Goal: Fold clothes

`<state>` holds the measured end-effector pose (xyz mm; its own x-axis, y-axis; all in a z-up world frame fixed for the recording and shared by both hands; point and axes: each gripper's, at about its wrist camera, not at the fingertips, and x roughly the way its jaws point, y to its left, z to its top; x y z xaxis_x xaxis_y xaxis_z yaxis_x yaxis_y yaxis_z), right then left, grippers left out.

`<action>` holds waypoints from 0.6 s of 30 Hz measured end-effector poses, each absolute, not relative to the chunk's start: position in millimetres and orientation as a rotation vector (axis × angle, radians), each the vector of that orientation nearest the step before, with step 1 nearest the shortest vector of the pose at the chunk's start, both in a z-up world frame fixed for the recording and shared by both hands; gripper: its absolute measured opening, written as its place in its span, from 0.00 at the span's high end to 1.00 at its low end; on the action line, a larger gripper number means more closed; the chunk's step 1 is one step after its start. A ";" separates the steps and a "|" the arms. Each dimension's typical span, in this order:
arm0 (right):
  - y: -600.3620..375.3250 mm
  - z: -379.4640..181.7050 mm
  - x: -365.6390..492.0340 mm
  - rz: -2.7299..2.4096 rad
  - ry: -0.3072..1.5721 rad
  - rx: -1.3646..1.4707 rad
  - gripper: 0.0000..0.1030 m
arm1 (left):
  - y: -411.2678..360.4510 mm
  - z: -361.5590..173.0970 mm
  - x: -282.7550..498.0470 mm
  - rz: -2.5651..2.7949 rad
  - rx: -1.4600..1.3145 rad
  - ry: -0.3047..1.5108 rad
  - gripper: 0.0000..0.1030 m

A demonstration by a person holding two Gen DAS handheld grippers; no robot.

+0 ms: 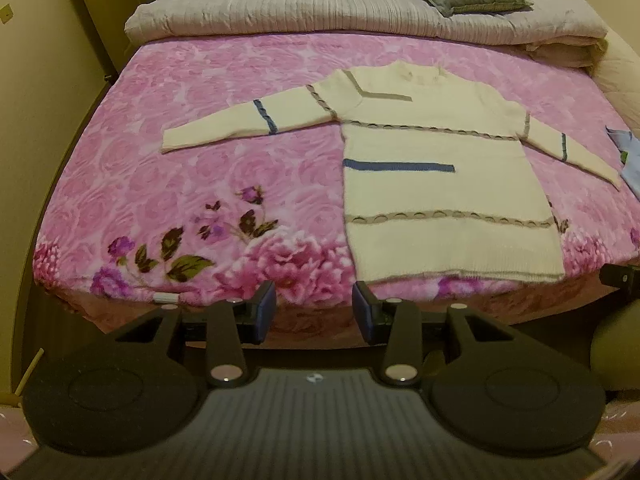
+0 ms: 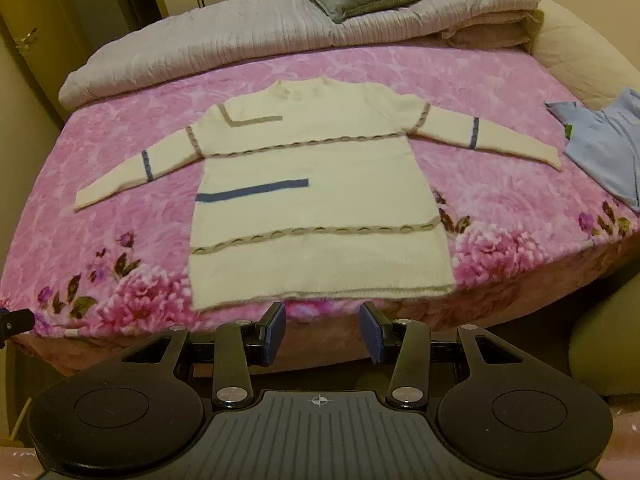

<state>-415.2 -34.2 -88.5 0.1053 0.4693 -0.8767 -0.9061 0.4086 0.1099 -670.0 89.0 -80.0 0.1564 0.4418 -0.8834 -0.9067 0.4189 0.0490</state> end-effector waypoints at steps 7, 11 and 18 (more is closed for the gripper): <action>-6.1 -89.8 -362.9 1.094 1.025 -0.551 0.56 | 109.4 -83.2 -615.7 1.054 -0.595 1.001 0.64; 9.0 -89.1 -329.6 1.091 1.015 -0.566 0.56 | 122.6 -88.4 -580.3 1.047 -0.606 1.002 0.63; 36.9 -93.9 -273.2 1.091 1.016 -0.595 0.56 | 140.1 -96.3 -530.2 1.057 -0.647 1.010 0.63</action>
<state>-273.2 36.9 -93.9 0.1075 0.4362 -0.8934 -0.9220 0.3799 0.0745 -530.2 140.1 -96.3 0.1404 0.3982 -0.9065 -0.9237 0.3824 0.0249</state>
